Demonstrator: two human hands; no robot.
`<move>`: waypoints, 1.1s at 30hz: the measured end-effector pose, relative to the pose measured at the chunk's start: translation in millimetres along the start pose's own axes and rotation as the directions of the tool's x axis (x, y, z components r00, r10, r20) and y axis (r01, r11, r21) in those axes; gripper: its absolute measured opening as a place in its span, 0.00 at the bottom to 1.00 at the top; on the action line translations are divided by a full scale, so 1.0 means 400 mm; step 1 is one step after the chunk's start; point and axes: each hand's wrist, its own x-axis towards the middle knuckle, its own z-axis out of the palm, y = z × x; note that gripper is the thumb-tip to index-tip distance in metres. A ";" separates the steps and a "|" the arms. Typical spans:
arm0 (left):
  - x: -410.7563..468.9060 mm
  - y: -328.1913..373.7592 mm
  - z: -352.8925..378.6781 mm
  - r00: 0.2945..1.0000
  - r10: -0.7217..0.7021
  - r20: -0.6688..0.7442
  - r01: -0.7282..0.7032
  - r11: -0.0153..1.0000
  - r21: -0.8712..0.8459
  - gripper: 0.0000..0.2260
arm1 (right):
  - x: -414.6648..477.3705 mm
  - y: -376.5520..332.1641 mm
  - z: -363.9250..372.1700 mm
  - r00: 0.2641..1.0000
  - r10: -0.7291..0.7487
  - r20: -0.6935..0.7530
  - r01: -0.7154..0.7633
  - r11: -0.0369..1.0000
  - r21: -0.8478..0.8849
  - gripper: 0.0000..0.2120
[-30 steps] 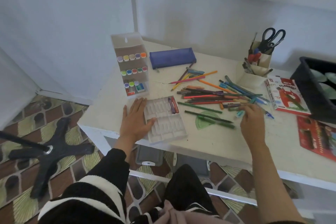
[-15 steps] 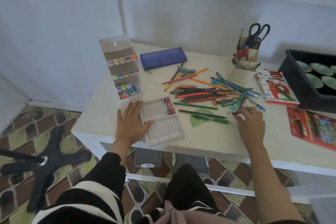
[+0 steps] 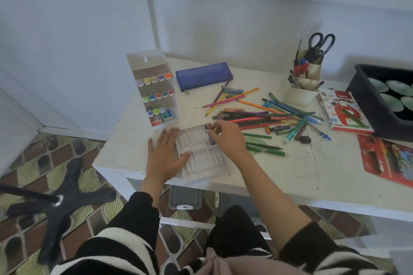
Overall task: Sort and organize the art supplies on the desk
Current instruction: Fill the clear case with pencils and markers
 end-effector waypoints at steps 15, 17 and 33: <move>0.002 -0.001 0.009 1.000 -0.010 -0.007 0.010 1.000 0.006 0.41 | -0.010 0.048 0.066 0.997 -0.072 -0.036 0.074 0.995 0.067 0.08; 0.001 -0.002 0.009 1.000 -0.011 -0.009 0.011 1.000 0.004 0.41 | -0.009 0.048 0.072 0.996 -0.069 -0.061 0.072 0.996 0.060 0.08; 0.003 -0.003 0.009 1.000 -0.012 -0.011 0.011 1.000 -0.027 0.37 | 0.031 0.186 -0.160 0.935 0.173 -0.309 -0.217 0.970 -0.114 0.17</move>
